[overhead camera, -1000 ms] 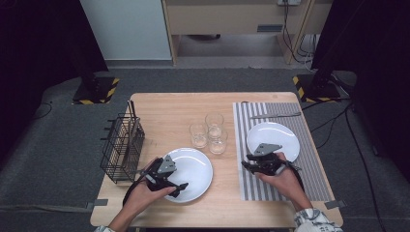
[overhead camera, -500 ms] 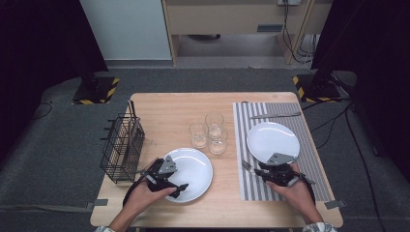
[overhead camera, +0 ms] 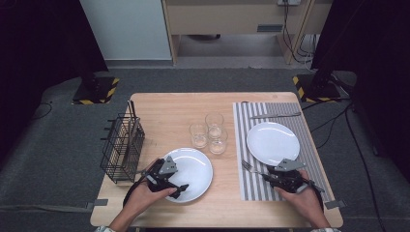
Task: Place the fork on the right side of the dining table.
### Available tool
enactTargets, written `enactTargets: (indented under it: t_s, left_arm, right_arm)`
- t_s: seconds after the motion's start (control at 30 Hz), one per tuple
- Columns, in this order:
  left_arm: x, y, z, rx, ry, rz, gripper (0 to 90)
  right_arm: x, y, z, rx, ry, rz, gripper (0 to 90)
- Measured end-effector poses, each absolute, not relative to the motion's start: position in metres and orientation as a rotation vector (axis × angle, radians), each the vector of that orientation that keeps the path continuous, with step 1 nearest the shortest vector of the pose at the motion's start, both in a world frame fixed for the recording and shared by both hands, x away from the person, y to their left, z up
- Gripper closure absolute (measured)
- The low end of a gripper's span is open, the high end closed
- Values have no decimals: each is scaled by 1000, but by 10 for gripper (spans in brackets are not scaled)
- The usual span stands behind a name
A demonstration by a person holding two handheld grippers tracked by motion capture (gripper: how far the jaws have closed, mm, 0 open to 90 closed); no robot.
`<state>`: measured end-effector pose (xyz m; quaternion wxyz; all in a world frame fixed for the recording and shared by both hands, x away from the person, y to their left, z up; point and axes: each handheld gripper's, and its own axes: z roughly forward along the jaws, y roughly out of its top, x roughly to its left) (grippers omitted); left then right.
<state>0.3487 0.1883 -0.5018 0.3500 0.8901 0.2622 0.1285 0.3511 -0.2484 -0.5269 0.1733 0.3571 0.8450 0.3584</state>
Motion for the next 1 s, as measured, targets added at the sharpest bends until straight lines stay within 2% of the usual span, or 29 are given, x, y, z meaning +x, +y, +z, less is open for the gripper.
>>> enactTargets:
  t_s: [0.3,0.53,1.0]
  left_arm:
    - [349,189,-501,2300,679,332,51]
    - [348,188,-502,2303,672,329,51]
    - [348,187,-502,2301,672,324,51]
  right_arm:
    - [345,-256,-530,1067,2358,1011,588]
    - [338,-266,-530,1120,2343,1020,645]
    - [335,-284,-530,1196,2285,1033,628]
